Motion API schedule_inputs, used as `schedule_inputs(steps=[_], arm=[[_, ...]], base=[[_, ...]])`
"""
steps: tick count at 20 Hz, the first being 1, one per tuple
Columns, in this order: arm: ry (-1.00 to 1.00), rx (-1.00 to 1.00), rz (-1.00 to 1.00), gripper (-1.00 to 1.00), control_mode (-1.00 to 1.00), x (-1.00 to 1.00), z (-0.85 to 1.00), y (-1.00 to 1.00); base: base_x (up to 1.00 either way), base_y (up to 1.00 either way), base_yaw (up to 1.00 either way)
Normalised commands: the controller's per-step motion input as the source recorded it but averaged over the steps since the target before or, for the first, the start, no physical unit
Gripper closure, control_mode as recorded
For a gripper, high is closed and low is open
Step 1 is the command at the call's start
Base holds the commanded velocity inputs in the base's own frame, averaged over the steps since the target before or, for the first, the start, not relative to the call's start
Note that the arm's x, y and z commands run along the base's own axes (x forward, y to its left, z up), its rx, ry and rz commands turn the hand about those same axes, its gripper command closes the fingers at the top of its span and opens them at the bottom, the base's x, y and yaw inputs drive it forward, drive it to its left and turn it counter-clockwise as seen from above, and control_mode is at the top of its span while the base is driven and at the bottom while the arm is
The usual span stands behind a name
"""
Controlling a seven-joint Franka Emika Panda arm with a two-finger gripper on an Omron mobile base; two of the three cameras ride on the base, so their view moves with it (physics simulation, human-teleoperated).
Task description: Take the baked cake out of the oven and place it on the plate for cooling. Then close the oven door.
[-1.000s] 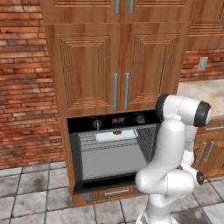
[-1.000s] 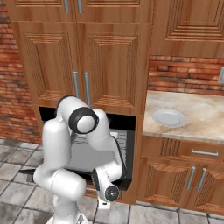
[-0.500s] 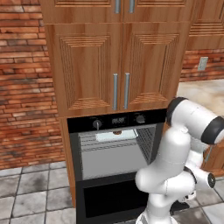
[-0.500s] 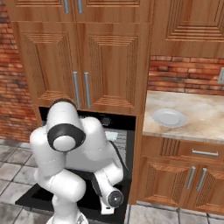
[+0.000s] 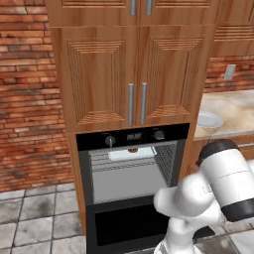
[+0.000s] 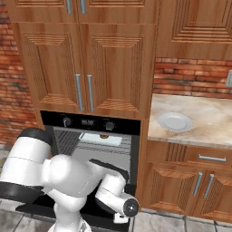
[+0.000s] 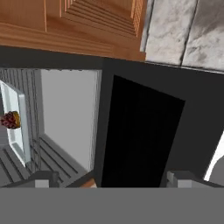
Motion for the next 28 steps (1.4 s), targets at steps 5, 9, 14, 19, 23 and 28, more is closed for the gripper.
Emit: schedule_inputs(steps=[5,9,14,19,23,28], arm=[[-0.02,0.00,0.00,-1.00,-1.00,0.21,0.05,0.02],[0.00,0.00,0.00,-1.00,-1.00,0.33,0.00,0.19],[0.00,0.00,0.00,-1.00,-1.00,0.30,0.00,0.34],[0.00,0.00,0.00,-1.00,-1.00,0.21,-0.02,0.48],[0.00,0.00,0.00,-1.00,-1.00,0.22,0.00,0.42],[-0.07,0.00,0.00,-1.00,-1.00,0.13,0.00,0.48]], base=[[0.00,0.00,0.00],[0.00,0.00,0.00],[0.00,0.00,0.00],[0.00,0.00,0.00],[0.00,0.00,0.00],[0.00,0.00,0.00]])
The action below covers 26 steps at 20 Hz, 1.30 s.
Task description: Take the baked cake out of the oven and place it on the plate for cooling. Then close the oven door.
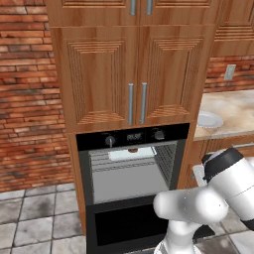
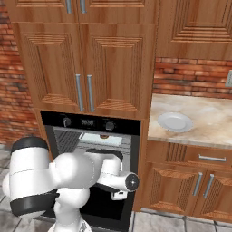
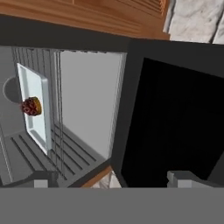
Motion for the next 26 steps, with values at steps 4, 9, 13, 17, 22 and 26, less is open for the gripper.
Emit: schedule_inputs(steps=[4,9,13,17,22,26], arm=[[-0.11,0.00,0.00,-1.00,-1.00,0.00,-0.05,0.54],[-0.12,0.00,-0.01,-1.00,-1.00,0.00,-0.06,0.74],[-0.10,0.00,-0.03,-1.00,-1.00,0.00,-0.09,0.83],[-0.09,-0.01,-0.04,-1.00,-1.00,0.00,0.00,0.93],[-0.04,-0.01,-0.06,-1.00,-1.00,0.01,0.00,0.80],[-0.03,-0.01,-0.12,-1.00,-1.00,0.17,-0.01,0.77]], base=[[0.00,0.00,0.00],[0.00,0.00,0.00],[0.00,0.00,0.00],[0.00,0.00,0.00],[0.00,0.00,0.00],[0.00,0.00,0.00]])
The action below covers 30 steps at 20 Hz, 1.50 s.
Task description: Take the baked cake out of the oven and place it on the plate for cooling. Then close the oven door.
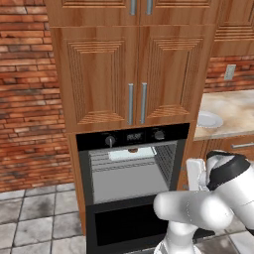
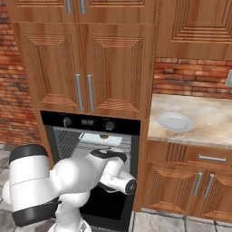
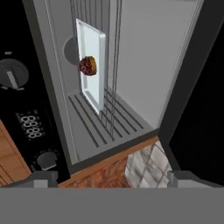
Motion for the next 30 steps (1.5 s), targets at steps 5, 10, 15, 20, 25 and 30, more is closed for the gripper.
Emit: schedule_inputs(steps=[5,10,15,20,25,30], arm=[[-0.01,0.00,-0.04,-1.00,-1.00,0.00,-0.04,0.42],[-0.02,0.00,-0.01,-1.00,-1.00,0.00,-0.01,0.44],[-0.04,0.00,0.00,-1.00,-1.00,0.00,-0.13,0.41],[-0.04,0.00,0.00,-1.00,-1.00,0.00,-0.09,0.40],[-0.07,0.00,0.00,-1.00,-1.00,0.01,-0.02,0.25],[-0.07,0.00,-0.02,-1.00,-1.00,0.12,0.00,0.13]], base=[[0.00,0.00,0.00],[0.00,0.00,0.00],[0.00,0.00,0.00],[0.00,0.00,0.00],[0.00,0.00,0.00],[0.00,0.00,0.00]])
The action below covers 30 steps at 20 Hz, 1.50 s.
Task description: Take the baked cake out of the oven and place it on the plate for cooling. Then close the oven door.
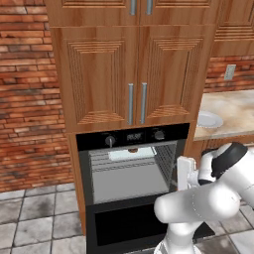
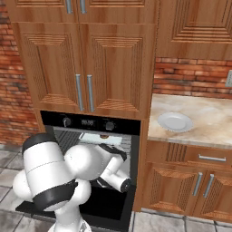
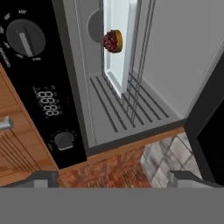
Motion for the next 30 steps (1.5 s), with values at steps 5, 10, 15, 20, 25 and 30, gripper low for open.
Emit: schedule_inputs(steps=[5,10,15,20,25,30], arm=[[-0.09,0.01,0.00,-1.00,-1.00,0.19,0.00,-0.01],[-0.15,0.03,0.00,-1.00,-1.00,0.29,0.00,-0.17],[-0.14,0.01,-0.01,-1.00,-1.00,0.34,-0.13,-0.07],[-0.08,-0.01,-0.03,-1.00,-1.00,0.10,-0.36,0.12],[-0.02,0.00,-0.06,-1.00,-1.00,0.00,-0.41,0.17],[0.00,0.00,-0.08,-1.00,-1.00,0.00,-0.18,0.09]], base=[[0.00,0.00,0.00],[0.00,0.00,0.00],[0.00,0.00,0.00],[0.00,0.00,0.00],[0.00,0.00,0.00],[0.00,0.00,0.00]])
